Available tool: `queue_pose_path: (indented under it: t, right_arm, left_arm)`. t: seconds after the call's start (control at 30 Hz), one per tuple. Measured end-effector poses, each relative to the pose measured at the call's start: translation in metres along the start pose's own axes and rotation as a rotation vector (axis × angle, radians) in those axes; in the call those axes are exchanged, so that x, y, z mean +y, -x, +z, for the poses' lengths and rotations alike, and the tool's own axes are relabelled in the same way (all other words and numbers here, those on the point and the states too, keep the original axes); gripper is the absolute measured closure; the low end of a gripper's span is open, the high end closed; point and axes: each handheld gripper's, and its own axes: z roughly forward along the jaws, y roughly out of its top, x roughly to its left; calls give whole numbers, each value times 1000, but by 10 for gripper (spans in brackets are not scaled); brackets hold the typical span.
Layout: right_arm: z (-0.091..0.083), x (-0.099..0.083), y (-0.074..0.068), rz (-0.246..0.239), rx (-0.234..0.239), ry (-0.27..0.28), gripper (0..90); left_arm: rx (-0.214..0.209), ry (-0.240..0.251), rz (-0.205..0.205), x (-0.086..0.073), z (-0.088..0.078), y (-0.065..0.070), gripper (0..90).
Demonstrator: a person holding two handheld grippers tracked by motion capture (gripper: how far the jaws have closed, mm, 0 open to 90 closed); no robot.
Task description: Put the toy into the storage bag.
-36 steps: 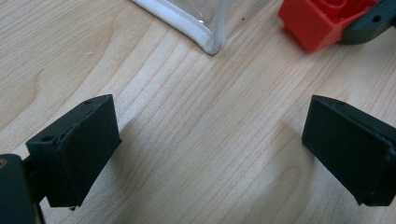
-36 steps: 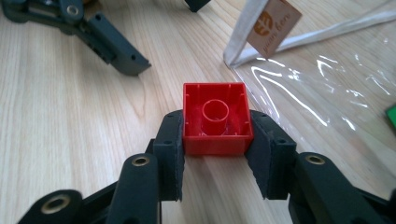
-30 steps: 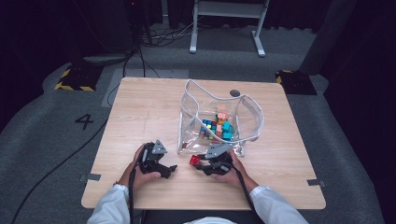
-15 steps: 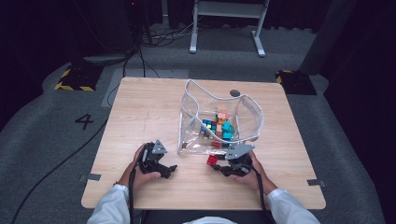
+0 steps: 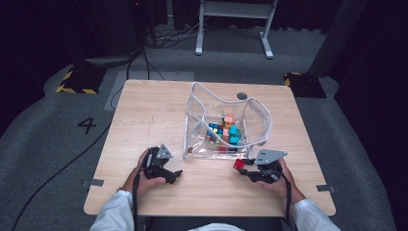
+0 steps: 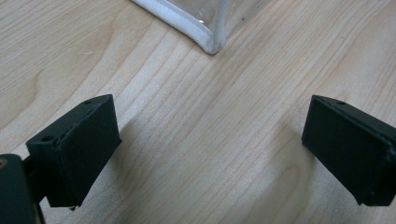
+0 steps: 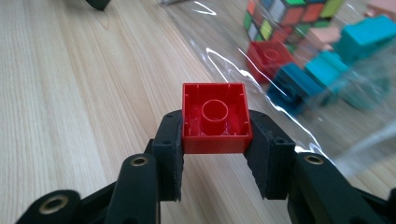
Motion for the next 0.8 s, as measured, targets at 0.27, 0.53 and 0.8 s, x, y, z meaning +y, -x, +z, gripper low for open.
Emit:
queue_pose_path:
  t: [0.27,0.53,0.8]
  right_arm:
    - [-19,-20,13,45,-26,-20,594]
    - [-37,-36,26,93,-63,-17,595]
    - [-59,-45,43,120,-140,15,595]
  left_arm:
    - [0,0,-1,0,0,0,41]
    - [0,0,-1,0,0,0,41]
    - [0,0,-1,0,0,0,41]
